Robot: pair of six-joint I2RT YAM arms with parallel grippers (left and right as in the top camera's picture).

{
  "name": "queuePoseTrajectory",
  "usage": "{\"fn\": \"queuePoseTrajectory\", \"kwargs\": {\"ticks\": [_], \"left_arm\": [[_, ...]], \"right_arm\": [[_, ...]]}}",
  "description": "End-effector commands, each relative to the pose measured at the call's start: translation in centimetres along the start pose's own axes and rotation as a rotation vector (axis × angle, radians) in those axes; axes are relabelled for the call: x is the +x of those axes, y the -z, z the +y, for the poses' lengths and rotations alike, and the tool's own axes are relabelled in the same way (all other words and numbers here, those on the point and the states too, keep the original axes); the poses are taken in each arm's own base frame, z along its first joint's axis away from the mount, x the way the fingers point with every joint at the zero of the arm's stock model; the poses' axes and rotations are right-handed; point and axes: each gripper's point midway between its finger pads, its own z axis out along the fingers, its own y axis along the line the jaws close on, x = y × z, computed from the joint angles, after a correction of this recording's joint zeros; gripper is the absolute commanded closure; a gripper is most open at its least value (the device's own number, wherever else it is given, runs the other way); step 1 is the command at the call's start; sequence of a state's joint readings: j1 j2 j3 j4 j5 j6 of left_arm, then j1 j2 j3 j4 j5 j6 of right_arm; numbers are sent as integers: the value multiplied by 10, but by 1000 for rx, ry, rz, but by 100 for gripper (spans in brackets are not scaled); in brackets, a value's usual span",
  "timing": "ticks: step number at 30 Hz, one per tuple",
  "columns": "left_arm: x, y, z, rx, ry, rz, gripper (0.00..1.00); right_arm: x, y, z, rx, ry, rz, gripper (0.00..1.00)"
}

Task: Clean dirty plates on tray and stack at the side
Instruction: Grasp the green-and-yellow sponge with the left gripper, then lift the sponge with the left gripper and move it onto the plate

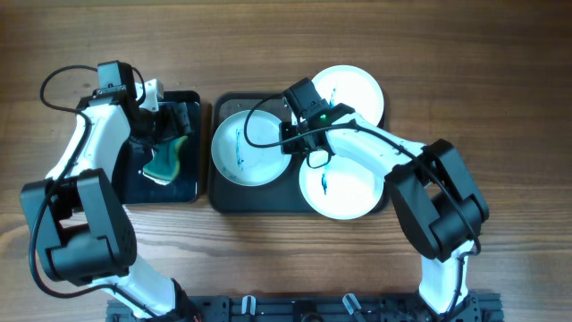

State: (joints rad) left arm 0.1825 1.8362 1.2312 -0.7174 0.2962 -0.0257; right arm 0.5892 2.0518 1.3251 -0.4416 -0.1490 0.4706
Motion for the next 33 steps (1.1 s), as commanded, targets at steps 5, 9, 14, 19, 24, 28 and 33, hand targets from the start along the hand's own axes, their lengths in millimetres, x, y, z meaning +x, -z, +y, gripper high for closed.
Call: {"fn": "queuePoseTrajectory", "kwargs": {"ticks": [5, 9, 14, 19, 24, 28, 33], "left_arm": [[6, 19, -4, -19, 1, 77, 0], [3, 74, -11, -87, 57, 113, 1], [-1, 141, -2, -251, 149, 34, 1], [4, 145, -2, -277, 45, 40, 1], [22, 118, 13, -387, -22, 101, 3], [30, 92, 14, -401, -110, 120, 5], [25, 57, 20, -402, -172, 61, 6]], "right_arm": [[5, -7, -2, 8, 24, 22, 96], [4, -7, -2, 7, 22, 22, 96], [5, -7, 0, 0, 22, 24, 96], [6, -7, -1, 2, 21, 29, 96], [9, -7, -2, 8, 22, 40, 96], [9, -7, -1, 0, 22, 43, 96], [9, -7, -1, 1, 22, 43, 96]]}}
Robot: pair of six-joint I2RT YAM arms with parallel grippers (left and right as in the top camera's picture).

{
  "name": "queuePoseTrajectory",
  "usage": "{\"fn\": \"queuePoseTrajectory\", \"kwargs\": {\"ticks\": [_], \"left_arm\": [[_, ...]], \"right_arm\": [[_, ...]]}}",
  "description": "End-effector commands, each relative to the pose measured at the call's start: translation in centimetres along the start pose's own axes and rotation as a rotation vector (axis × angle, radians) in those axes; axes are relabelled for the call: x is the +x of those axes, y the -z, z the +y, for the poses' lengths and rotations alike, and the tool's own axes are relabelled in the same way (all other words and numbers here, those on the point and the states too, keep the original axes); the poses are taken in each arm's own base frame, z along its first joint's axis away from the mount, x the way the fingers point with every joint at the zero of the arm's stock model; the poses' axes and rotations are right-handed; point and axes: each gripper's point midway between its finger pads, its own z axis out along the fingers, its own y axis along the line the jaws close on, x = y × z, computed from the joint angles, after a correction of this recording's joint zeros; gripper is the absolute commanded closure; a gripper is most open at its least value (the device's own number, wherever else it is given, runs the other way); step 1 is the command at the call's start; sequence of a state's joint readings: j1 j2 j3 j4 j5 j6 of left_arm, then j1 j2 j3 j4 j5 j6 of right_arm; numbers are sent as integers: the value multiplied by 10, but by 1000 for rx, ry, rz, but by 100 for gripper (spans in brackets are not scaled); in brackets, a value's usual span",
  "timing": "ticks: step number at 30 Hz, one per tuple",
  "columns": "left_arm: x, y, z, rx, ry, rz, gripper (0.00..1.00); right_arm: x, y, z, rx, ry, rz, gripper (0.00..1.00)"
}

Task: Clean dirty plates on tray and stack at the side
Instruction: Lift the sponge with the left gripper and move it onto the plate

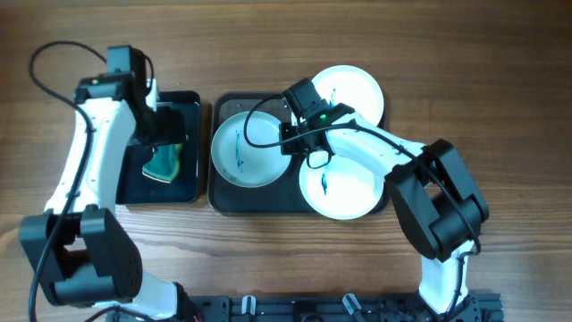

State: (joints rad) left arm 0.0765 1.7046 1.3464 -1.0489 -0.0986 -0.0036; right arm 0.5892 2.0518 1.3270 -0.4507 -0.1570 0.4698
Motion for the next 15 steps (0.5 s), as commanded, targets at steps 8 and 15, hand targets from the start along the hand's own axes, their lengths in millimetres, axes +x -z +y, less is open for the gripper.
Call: {"fn": "queuePoseTrajectory", "kwargs": {"ticks": [8, 15], "left_arm": [[2, -46, -3, -13, -49, -70, 23], [2, -61, -3, 0, -39, -59, 18]], "right_arm": [[5, -8, -1, 0, 21, 24, 96], [7, -8, -2, 4, 21, 30, 96]]}}
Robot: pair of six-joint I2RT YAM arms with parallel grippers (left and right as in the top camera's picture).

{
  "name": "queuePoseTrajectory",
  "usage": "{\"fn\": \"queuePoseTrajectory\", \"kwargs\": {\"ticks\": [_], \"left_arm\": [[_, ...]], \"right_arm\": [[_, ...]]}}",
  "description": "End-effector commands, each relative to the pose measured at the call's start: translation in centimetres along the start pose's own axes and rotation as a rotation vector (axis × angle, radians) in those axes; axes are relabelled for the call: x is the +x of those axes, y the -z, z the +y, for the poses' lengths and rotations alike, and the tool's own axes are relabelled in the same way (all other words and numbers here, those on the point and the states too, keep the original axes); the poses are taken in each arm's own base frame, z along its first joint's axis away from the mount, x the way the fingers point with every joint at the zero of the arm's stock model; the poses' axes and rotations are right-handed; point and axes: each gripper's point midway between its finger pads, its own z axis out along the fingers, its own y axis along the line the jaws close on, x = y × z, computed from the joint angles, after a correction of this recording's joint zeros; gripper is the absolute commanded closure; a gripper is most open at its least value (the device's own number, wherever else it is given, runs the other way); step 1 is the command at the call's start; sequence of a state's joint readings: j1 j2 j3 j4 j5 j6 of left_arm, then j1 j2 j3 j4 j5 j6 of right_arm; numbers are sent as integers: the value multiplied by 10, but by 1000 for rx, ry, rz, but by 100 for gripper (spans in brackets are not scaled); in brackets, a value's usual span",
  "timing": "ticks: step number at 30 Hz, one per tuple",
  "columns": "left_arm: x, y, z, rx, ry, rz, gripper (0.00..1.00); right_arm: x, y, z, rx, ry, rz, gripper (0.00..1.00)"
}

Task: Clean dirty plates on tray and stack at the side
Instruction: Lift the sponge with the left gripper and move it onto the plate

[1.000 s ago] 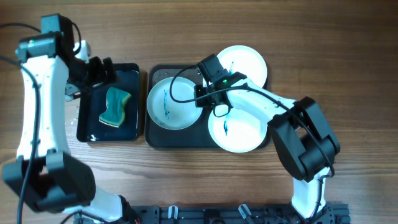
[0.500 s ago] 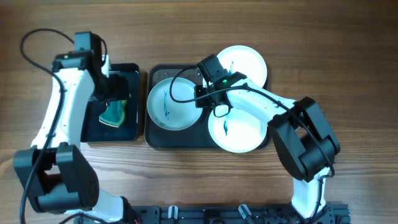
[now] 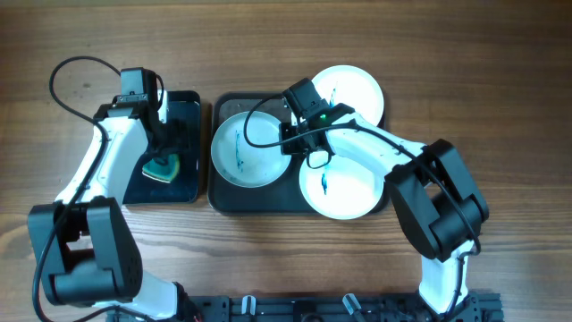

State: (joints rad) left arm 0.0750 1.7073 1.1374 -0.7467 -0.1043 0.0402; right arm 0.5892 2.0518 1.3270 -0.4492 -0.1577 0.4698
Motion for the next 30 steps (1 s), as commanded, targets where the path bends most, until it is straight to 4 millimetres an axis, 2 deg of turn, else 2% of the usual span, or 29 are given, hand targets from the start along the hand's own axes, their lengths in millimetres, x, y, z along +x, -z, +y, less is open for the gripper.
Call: {"fn": "queuePoseTrajectory", "kwargs": {"ticks": [1, 6, 13, 17, 18, 19, 21, 22, 23, 27, 29, 30], "left_arm": [[7, -17, -1, 13, -4, 41, 18], [10, -28, -3, 17, -6, 67, 20], [21, -49, -7, 35, -7, 130, 36], [20, -51, -7, 34, -6, 130, 53], [20, -51, -7, 34, -6, 129, 59], [20, -51, -7, 34, -6, 128, 71], [18, -51, -7, 34, -1, 122, 90], [18, -51, -7, 34, 0, 121, 96], [18, -51, -7, 32, 19, 121, 96], [11, -34, -6, 31, 56, 113, 96], [-1, -13, -4, 31, 87, 88, 96], [-12, 7, -3, 36, 117, 59, 96]], "right_arm": [[7, -8, -2, 7, 20, 33, 96], [7, -8, -2, 5, 20, 31, 96], [7, -8, -2, 5, 21, 30, 96], [7, -8, -2, 5, 22, 31, 96], [7, -8, -2, 5, 22, 31, 96], [7, -8, -2, 5, 22, 30, 96], [6, -8, -2, 5, 22, 30, 96], [6, -8, -2, 5, 21, 30, 96], [6, -8, -2, 4, 20, 29, 96], [6, -8, -1, 3, 21, 27, 96], [6, -8, -1, 3, 21, 27, 96], [6, -8, -1, 3, 20, 27, 96]]}}
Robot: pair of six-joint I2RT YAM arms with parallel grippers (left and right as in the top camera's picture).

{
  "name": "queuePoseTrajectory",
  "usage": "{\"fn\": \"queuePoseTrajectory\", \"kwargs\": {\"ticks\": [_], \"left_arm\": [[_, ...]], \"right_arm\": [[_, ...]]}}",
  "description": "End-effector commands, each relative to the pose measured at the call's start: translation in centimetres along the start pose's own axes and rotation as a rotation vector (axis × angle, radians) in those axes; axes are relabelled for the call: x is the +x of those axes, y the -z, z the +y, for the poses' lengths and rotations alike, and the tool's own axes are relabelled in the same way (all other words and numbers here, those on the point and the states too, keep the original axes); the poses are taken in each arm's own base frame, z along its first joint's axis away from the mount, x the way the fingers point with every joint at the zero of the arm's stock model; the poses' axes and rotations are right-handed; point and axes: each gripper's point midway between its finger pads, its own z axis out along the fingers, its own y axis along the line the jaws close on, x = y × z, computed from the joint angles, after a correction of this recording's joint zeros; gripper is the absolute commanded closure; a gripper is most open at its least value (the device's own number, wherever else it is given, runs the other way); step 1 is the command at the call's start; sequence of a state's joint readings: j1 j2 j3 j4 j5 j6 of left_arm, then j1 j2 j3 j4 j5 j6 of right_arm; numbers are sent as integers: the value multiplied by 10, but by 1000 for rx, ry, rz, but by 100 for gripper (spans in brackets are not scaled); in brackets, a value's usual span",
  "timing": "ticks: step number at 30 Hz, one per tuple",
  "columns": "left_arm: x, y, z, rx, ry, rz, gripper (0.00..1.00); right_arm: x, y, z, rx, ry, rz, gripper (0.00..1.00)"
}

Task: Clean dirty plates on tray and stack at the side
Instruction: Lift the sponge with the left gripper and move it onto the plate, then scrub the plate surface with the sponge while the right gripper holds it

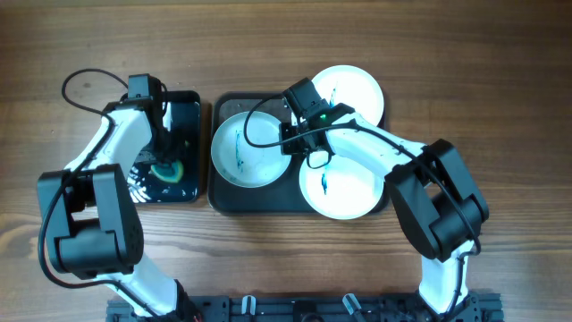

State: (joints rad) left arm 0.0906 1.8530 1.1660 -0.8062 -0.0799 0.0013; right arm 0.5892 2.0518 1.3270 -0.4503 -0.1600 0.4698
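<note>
Three white plates with blue-green smears lie on the big black tray (219, 197): a left plate (243, 152), a back right plate (353, 89) and a front right plate (349, 190). My right gripper (289, 137) sits at the left plate's right rim and looks shut on it. On the small black tray (188, 107) to the left lies a green and teal sponge (167, 171). My left gripper (165, 159) points down onto it, its fingers closed around the squeezed sponge.
The two trays stand side by side on the wooden table (465, 54), with a narrow gap between them. The back right plate overhangs the big tray's far right corner. A dark rail (304, 309) runs along the front edge.
My left arm has drawn in and come lower over the small tray. The sponge now looks narrower and bunched between the fingers. The right arm and all the plates have not moved.
At first my left gripper was over the small tray's back with the sponge lying wide and flat in front of it. It then stood closer over the sponge, and now it is down on it. My right gripper stayed at the left plate's rim throughout.
</note>
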Motion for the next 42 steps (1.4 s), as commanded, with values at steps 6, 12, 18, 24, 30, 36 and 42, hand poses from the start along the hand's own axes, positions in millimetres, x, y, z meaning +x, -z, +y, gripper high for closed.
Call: {"fn": "queuePoseTrajectory", "kwargs": {"ticks": [6, 12, 18, 24, 30, 36, 42], "left_arm": [[-28, 137, -44, 236, 40, -199, 96], [-2, 151, -105, 339, 56, -142, 96], [-1, 137, -133, 312, 183, -107, 96], [1, 94, -138, 230, 251, -6, 96], [2, 56, -147, 213, 258, 64, 96], [17, 20, -172, 308, 165, 144, 96], [34, -3, -169, 289, 174, 180, 96]], "right_arm": [[8, -8, 2, -19, 19, 41, 96], [17, -7, 5, -45, 0, 85, 96], [17, -5, -7, -28, -51, 98, 96], [17, -5, -8, -28, -54, 102, 96], [18, -3, -4, -77, -57, 121, 95], [17, -3, -5, -69, -59, 114, 95], [17, -3, -6, -67, -60, 115, 95]]}}
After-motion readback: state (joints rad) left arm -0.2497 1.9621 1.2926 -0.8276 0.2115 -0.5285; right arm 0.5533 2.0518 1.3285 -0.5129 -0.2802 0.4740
